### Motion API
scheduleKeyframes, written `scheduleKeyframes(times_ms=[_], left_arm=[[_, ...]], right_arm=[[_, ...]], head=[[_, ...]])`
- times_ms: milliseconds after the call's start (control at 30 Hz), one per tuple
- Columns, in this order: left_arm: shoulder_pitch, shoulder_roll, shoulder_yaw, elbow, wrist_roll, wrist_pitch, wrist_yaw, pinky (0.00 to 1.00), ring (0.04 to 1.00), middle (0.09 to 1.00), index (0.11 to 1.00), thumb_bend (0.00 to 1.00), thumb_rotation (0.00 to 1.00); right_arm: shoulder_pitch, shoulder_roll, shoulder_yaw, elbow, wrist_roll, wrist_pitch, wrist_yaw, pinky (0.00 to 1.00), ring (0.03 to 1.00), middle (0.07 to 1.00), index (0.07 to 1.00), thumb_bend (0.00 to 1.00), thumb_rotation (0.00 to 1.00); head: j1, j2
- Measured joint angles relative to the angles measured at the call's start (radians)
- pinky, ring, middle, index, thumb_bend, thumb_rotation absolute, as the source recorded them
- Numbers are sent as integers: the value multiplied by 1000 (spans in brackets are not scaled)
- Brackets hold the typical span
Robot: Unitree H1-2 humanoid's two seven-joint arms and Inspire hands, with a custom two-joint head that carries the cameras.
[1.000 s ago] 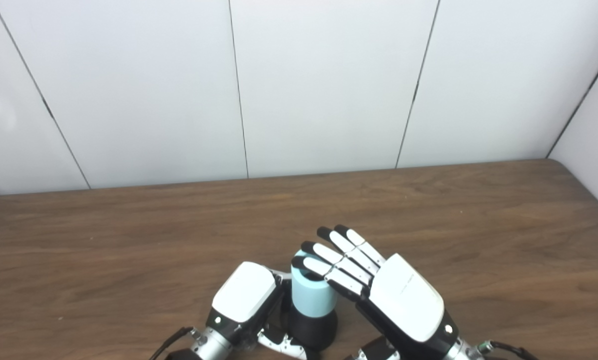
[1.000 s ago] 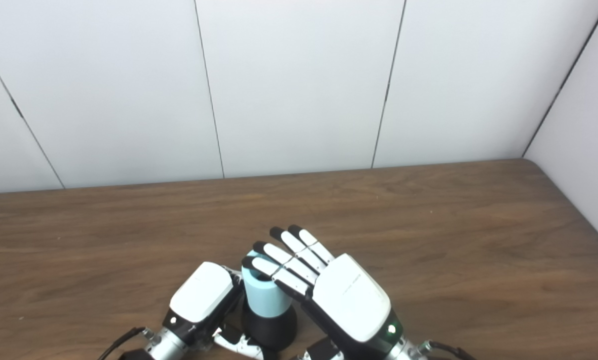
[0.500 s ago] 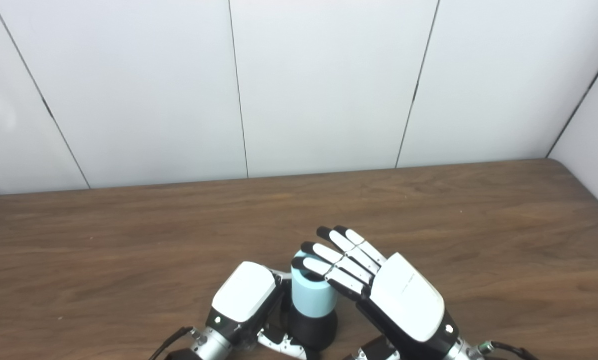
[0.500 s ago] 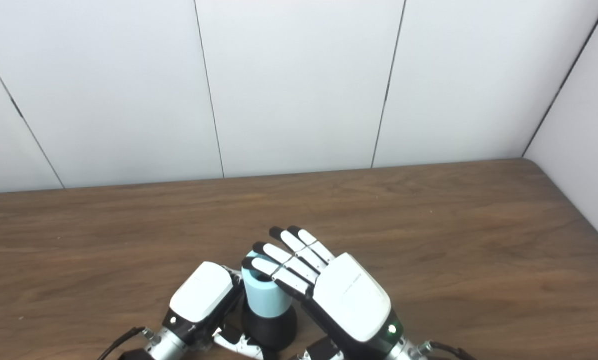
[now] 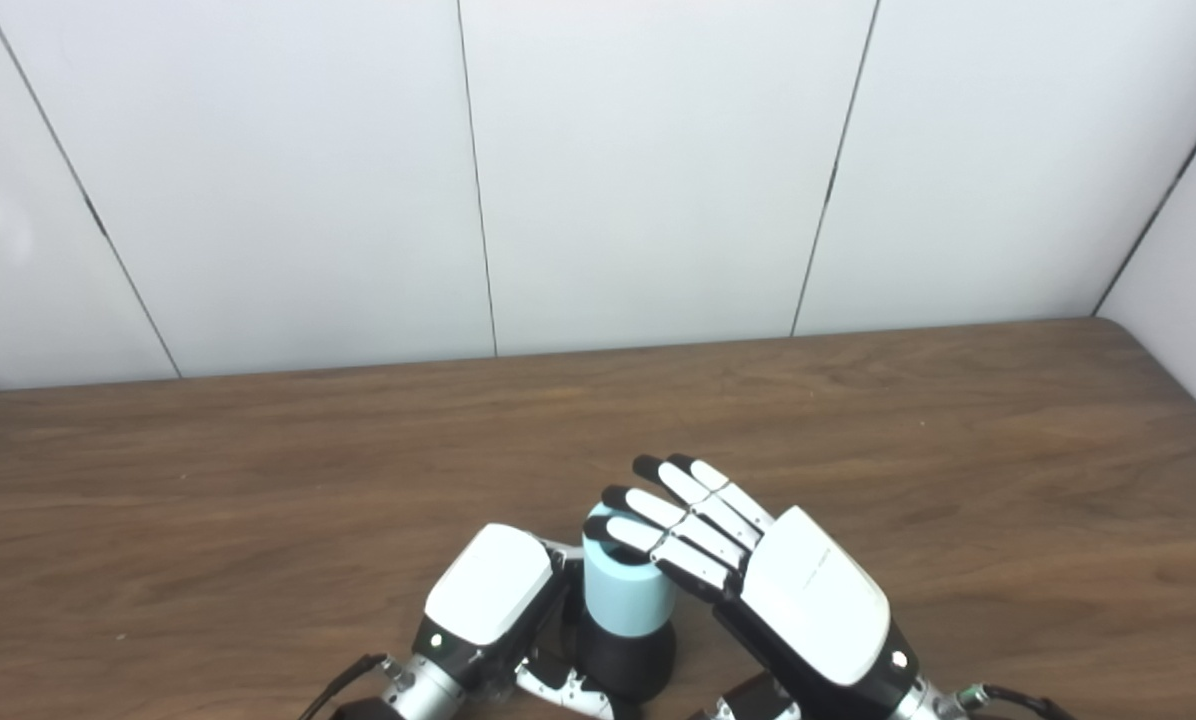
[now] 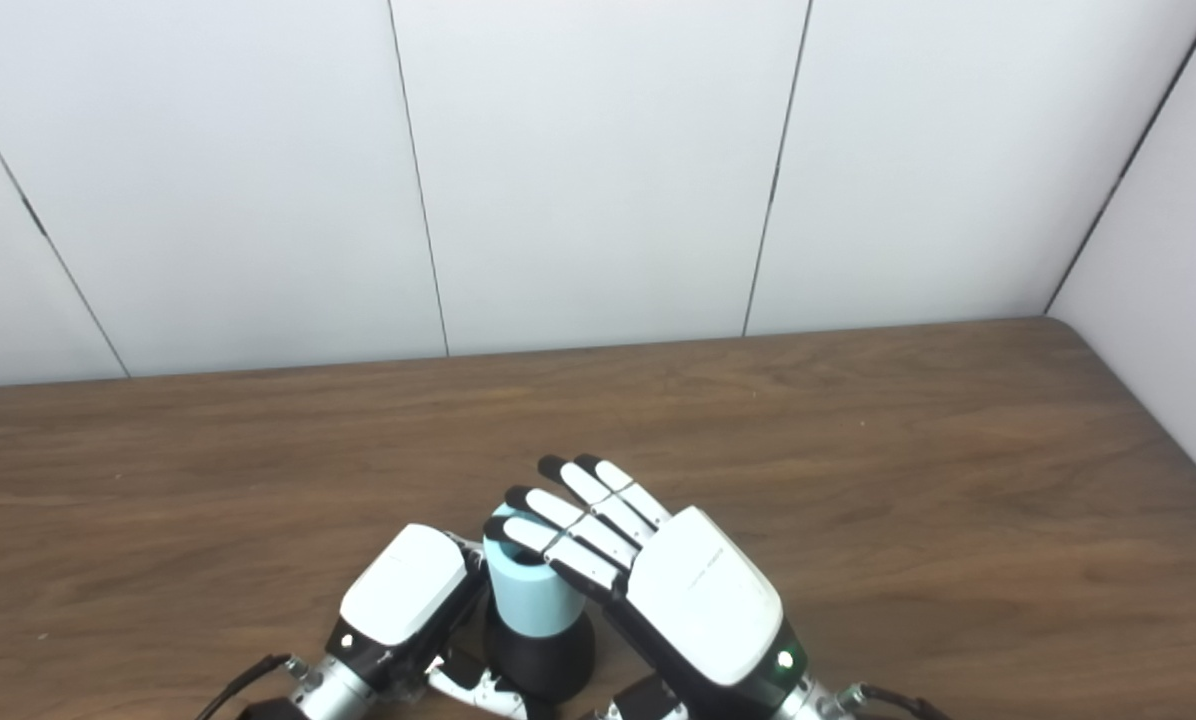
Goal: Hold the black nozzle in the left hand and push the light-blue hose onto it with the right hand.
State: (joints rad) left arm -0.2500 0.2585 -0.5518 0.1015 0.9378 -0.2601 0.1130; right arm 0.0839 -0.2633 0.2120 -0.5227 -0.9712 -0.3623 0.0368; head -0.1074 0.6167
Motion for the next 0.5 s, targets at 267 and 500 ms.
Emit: scheduleKeyframes(times_ms=[267, 500], left_arm=[[0, 0, 0, -1, 0, 1, -2, 126, 162, 471, 480, 525, 0], [0, 0, 0, -1, 0, -1, -1, 123, 160, 471, 479, 525, 0]], right_arm=[[0, 0, 1, 0, 0, 0, -3, 930, 947, 872, 810, 759, 714], [3, 0, 2, 0, -1, 0, -6, 931, 950, 871, 815, 767, 718]], head=[[2, 0], [0, 3]])
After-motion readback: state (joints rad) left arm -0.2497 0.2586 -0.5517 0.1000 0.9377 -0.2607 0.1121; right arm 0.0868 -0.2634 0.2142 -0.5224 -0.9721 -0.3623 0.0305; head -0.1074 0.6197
